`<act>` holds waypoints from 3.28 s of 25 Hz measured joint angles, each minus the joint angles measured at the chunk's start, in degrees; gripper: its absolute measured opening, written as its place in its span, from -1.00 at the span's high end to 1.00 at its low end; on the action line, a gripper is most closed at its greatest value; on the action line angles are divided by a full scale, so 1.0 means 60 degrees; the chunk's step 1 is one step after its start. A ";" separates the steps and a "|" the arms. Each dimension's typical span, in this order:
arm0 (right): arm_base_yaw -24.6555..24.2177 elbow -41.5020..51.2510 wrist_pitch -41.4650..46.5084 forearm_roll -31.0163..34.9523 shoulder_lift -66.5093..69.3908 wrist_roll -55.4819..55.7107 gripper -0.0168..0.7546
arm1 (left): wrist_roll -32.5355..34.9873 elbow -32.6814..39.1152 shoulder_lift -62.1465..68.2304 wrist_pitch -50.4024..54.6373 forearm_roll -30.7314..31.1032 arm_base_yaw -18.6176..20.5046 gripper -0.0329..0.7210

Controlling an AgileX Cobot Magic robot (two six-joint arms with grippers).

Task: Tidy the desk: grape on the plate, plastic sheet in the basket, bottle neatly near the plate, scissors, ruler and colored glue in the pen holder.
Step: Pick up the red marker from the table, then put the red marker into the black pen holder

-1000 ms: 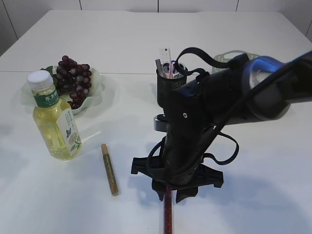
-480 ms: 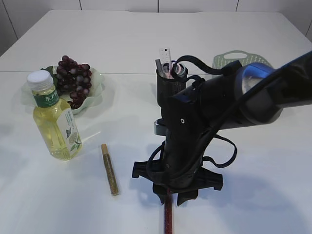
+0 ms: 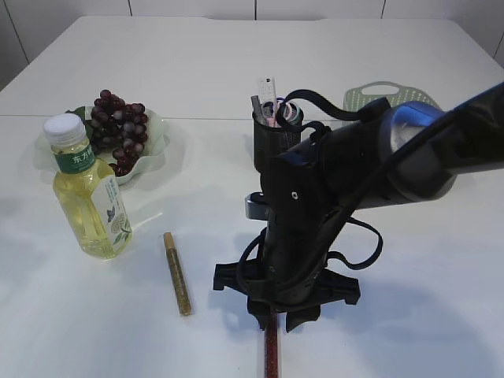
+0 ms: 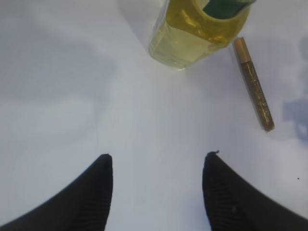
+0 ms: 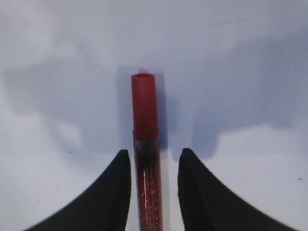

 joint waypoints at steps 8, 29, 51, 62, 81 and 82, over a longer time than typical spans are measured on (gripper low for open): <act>0.0000 0.0000 -0.0004 0.0225 0.0000 -0.0400 0.24 | 0.0000 0.0000 0.0000 -0.0193 0.0016 0.0000 -0.24; 0.0016 0.0000 -0.0102 0.0420 0.0228 -0.0489 0.24 | 0.0000 0.0000 0.0000 -0.0277 0.0016 0.0000 -0.24; 0.0016 0.0000 -0.0138 0.0426 0.0365 -0.0723 0.56 | 0.0000 0.0000 0.0000 -0.0277 0.0020 0.0000 -0.24; -0.0491 0.0000 0.0072 0.2095 -0.0048 -0.2028 0.57 | 0.0000 0.0000 0.0000 -0.0238 0.0002 0.0000 -0.24; -0.4643 0.0000 0.0665 1.3185 -0.1153 -1.4496 0.58 | 0.0000 0.0000 0.0000 -0.0075 -0.0030 0.0000 -0.24; -0.4771 0.0000 0.0689 1.3715 -0.1153 -1.5278 0.58 | 0.0000 0.0000 0.0000 -0.0014 -0.0030 0.0000 -0.24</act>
